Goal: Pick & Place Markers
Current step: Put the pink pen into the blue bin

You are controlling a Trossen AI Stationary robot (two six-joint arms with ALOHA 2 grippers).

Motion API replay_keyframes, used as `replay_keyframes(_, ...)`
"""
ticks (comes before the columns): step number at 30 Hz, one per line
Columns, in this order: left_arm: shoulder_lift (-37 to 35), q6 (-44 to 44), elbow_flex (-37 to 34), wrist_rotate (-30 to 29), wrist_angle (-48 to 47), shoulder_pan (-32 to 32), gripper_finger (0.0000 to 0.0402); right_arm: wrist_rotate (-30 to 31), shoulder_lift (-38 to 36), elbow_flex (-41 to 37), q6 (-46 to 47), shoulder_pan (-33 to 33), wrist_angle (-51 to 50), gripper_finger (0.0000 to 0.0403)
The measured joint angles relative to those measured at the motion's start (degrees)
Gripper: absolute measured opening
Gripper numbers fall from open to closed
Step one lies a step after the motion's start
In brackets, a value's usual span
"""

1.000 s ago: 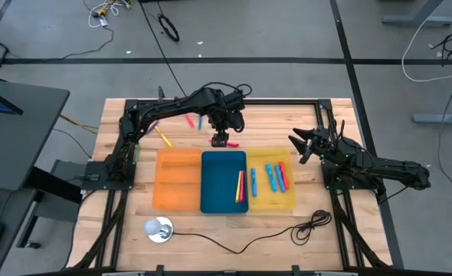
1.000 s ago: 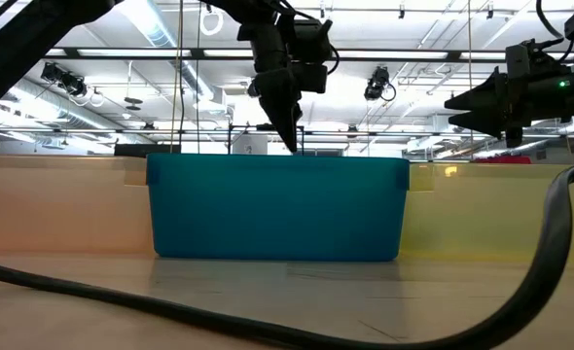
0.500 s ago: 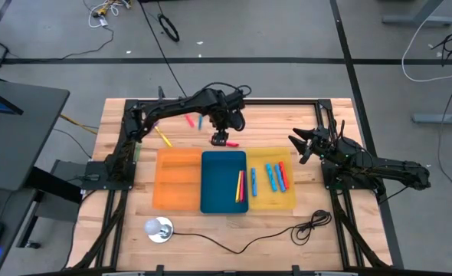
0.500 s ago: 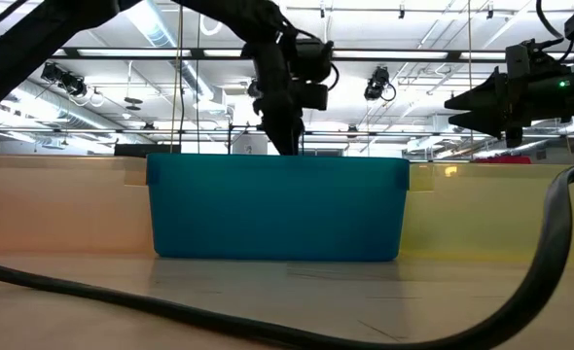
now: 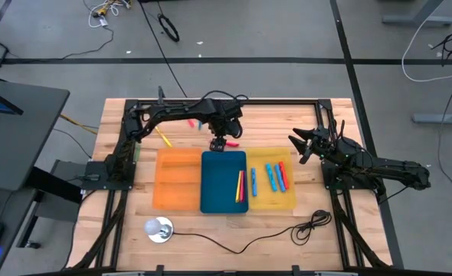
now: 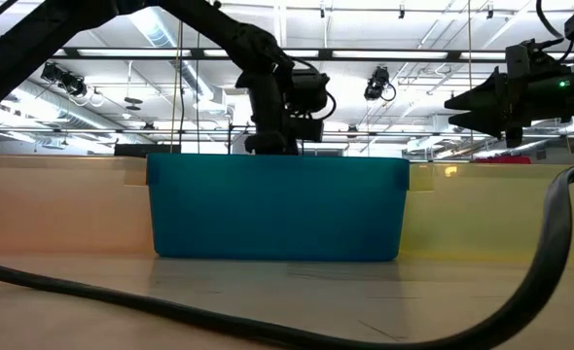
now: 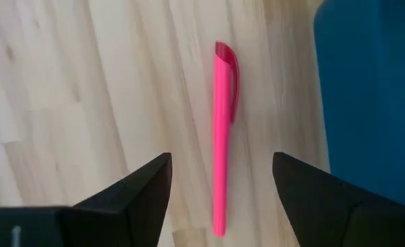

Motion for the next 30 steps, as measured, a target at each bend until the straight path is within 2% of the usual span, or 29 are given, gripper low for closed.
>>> replay_keyframes(6,0.0,1.4,-3.7,-0.5,1.9,0.0,0.0257,0.0,0.0,0.0,0.0,0.0,0.0,0.0215)
replay_keyframes(14,0.0,2.3,-8.3,-4.3,7.5,0.0,0.0257,0.0,0.0,0.0,0.0,0.0,0.0,0.0215)
replay_keyframes(20,1.0,2.3,-9.2,-4.3,9.7,0.4,0.0257,0.0,0.0,0.0,0.0,0.0,0.0,0.0215)
replay_keyframes(22,1.0,2.3,-9.2,-5.8,9.3,0.4,0.0257,0.0,0.0,0.0,0.0,0.0,0.0,0.0215)
replay_keyframes(30,0.9,2.3,-9.2,-5.7,8.0,0.3,0.0257,0.0,0.0,0.0,0.0,0.0,0.0,0.0215)
